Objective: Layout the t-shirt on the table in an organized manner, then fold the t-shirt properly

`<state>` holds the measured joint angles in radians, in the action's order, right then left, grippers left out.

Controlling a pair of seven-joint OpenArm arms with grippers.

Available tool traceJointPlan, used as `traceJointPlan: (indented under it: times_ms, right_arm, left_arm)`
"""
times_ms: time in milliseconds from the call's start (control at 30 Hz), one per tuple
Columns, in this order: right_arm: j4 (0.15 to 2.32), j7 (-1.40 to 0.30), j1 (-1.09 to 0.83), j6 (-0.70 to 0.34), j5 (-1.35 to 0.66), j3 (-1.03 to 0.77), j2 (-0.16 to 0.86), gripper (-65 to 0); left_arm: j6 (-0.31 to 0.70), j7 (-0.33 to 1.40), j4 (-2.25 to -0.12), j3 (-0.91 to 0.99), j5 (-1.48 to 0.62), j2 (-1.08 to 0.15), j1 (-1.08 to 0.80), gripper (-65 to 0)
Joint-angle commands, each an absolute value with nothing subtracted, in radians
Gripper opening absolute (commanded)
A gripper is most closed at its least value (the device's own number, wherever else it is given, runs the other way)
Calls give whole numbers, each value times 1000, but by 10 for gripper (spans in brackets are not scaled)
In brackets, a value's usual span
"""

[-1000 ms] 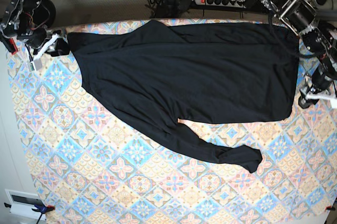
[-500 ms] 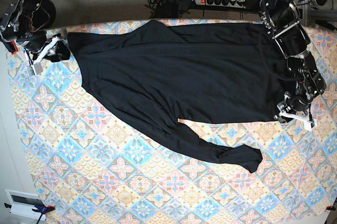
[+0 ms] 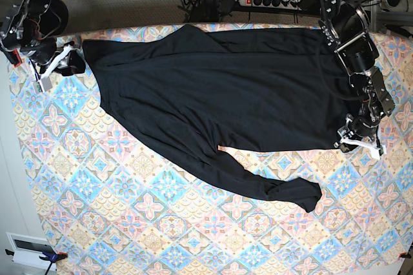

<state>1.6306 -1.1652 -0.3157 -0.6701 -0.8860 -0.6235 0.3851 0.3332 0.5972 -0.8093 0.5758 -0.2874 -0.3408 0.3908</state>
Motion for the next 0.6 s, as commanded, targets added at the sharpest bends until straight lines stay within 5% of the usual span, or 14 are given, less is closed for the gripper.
traceJointPlan:
  times_ms: [0, 233, 567]
  right_arm:
    - [1646, -1148, -308, -673, -903, -628, 406, -423]
    - [1646, -1148, -280, -673, -905, -582, 406, -423]
    - [1646, -1148, -277, -673, -905, -553, 406, -423]
  left_arm:
    - [334, 611, -816, 576, -292, -357, 404, -428]
    - [334, 608, -817, 584, -363, -377, 401, -650]
    - [334, 621, -817, 751, -443, -397, 395, -637]
